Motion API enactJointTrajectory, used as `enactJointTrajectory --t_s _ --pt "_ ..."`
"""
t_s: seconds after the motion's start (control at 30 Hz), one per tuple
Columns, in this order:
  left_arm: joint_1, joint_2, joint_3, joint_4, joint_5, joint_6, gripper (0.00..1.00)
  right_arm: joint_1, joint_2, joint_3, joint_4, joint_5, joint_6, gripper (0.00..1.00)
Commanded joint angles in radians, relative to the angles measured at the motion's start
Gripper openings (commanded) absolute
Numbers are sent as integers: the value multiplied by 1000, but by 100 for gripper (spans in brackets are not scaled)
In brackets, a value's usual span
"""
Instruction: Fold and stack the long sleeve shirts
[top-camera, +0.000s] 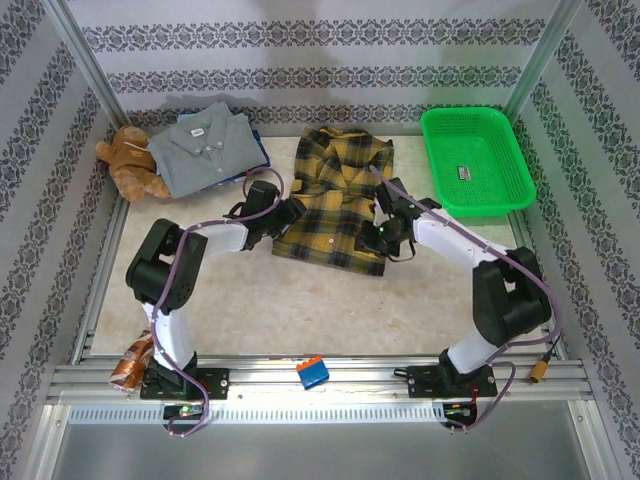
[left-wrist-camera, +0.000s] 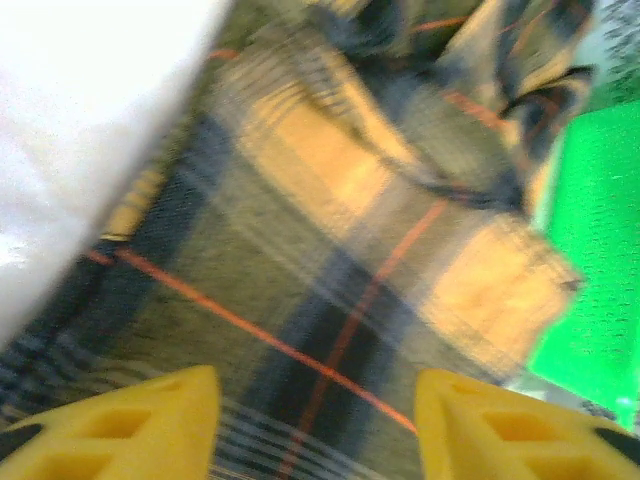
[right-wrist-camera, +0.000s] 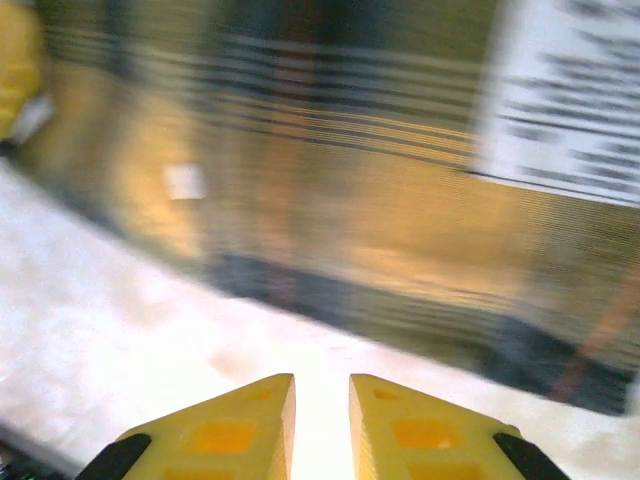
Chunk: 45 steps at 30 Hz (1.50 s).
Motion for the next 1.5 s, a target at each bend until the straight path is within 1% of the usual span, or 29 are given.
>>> enactJointTrajectory --t_s 0.0,0.07,0.13,0.27,0.4,0.47,0.57,0.63,0.73,0.8,0.87,0.97,1.1,1.17,1.27,1.33,1.47 --pt "8 -106 50 -11 -4 4 63 56 40 82 -4 -94 28 22" --pt "12 -152 60 -39 -23 25 68 80 111 122 15 -99 38 20" --pt "15 -194 74 -73 -31 54 70 99 190 152 45 -126 46 19" --pt "23 -281 84 -155 -37 111 76 119 339 197 80 -130 54 17" --pt "18 -343 69 -228 -25 124 77 124 410 207 83 -74 54 16" --pt "7 -365 48 -256 -25 124 77 125 430 202 97 -67 65 16" --pt "-16 -385 7 -275 -37 124 77 127 433 220 93 -85 67 16" --pt "-24 -395 -25 -265 -35 108 77 125 396 238 82 -104 69 17" --pt "-40 -420 -59 -264 -52 101 78 106 298 265 48 -97 69 25" --pt "-52 -421 -73 -268 -61 101 78 69 239 287 14 -79 66 29" --pt "-70 -402 -82 -254 -60 81 78 17 196 301 -4 -61 49 31" --pt "-109 -341 -78 -210 -54 47 78 -61 193 306 -50 -28 -8 31" --pt "-159 -218 -37 -163 -49 -26 76 -133 226 246 -49 7 -80 27" --pt "-178 -133 20 -183 -36 -32 74 -161 251 193 -23 2 -89 24" --pt "-186 -20 75 -190 -21 -55 67 -163 262 114 36 -5 -88 22" --pt "-186 18 95 -221 -51 -49 64 -149 266 80 56 -5 -84 21" --pt "-175 63 121 -312 -88 31 62 -105 255 4 96 5 -49 21"
